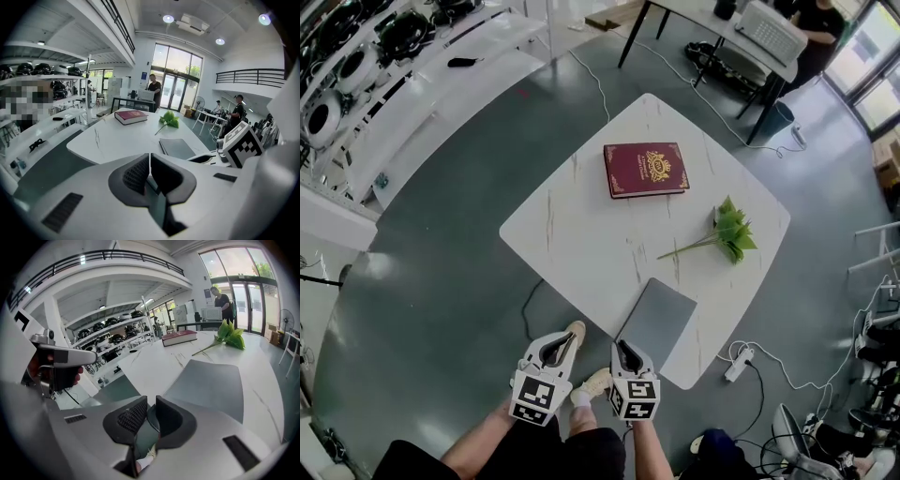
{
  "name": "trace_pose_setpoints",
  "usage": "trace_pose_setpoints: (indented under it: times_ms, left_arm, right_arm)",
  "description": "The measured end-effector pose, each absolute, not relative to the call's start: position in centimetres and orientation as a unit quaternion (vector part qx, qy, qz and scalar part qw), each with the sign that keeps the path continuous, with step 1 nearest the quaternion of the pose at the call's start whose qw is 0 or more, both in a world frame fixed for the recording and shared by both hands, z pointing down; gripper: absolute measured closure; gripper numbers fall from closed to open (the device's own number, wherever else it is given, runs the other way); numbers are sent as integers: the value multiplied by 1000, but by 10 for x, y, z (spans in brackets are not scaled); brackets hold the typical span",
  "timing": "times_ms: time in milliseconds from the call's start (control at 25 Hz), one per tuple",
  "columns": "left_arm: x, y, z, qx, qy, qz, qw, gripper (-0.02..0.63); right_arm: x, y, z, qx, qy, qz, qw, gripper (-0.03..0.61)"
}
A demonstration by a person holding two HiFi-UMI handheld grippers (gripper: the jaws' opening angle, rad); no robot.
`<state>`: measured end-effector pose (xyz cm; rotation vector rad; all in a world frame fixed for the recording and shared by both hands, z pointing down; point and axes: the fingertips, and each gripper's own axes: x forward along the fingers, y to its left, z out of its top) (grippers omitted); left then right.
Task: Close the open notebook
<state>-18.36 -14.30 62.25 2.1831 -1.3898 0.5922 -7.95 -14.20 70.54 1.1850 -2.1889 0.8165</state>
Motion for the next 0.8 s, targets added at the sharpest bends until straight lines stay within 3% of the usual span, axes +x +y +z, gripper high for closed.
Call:
trace_pose_setpoints:
  times_ms: [200, 800]
  left_arm:
    - [-176, -142, 604, 803, -510, 211, 228, 583]
    - [-114, -116, 508, 836, -495, 179, 152, 583]
  right_arm:
    - [-73, -140, 683, 434, -818, 295, 236, 425]
    - [1, -126, 573, 493, -821, 223, 180, 417]
